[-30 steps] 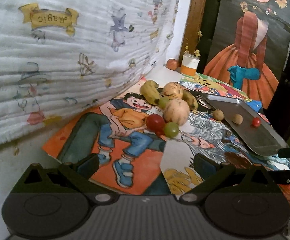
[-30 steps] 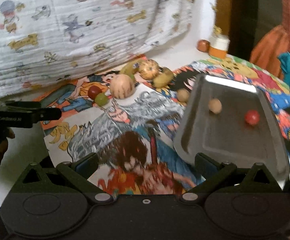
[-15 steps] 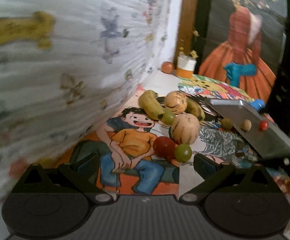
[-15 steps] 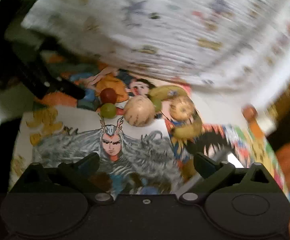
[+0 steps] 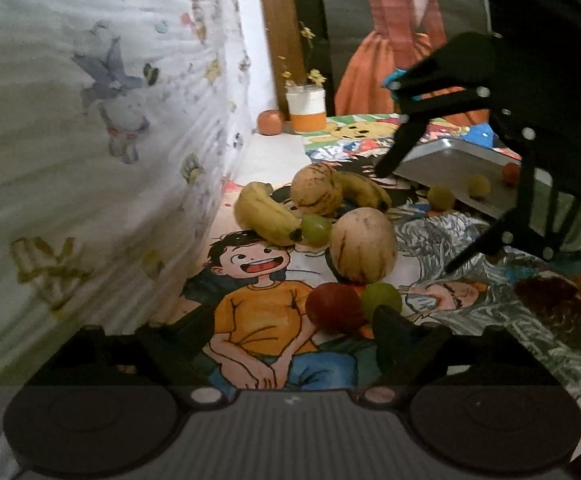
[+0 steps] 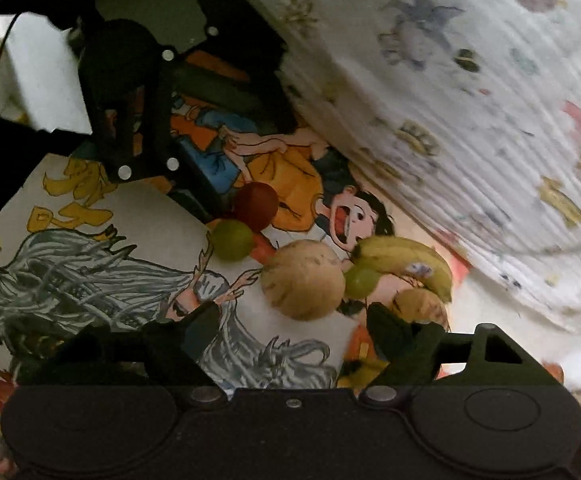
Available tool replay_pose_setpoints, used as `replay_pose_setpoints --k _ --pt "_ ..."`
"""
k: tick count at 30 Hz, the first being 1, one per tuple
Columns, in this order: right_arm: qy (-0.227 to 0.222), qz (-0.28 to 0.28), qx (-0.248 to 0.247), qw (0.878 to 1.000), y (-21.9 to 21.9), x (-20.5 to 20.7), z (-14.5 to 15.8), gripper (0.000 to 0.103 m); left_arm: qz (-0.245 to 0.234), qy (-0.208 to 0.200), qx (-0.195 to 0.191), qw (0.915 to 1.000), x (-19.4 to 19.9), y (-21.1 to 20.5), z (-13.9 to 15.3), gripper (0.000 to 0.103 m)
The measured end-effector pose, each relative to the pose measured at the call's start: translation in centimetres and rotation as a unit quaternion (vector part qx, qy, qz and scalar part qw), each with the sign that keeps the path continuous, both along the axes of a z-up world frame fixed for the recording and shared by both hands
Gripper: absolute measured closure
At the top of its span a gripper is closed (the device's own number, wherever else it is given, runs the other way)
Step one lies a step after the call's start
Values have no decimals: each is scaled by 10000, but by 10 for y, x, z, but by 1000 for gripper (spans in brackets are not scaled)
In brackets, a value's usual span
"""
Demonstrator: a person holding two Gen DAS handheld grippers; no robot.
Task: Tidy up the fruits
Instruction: 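Move right tool to a pale round melon-like fruit while left tool approaches a red tomato, then close right tool on the pale fruit while left tool closes on the red tomato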
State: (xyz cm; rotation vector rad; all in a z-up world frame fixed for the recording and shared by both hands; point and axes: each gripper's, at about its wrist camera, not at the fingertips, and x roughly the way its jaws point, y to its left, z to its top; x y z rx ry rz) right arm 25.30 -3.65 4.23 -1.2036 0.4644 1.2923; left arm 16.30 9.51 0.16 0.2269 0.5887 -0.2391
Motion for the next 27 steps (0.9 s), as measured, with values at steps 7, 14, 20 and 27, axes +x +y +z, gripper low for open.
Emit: replay_pose_setpoints --k 7,14,20,27 --pt "67 221 -5 9997 13 11 -5 29 -182 89 -76 9998 9 6 -6 27" --pt "229 500 -165 9984 19 13 -9 35 -434 -4 -132 9990 13 8 -5 30" --pt "371 547 -284 9974 26 16 -14 47 -622 56 -208 9978 17 8 -7 47" --pt "585 447 -278 9969 27 20 -16 48 -722 109 -276 9969 18 9 -10 62"
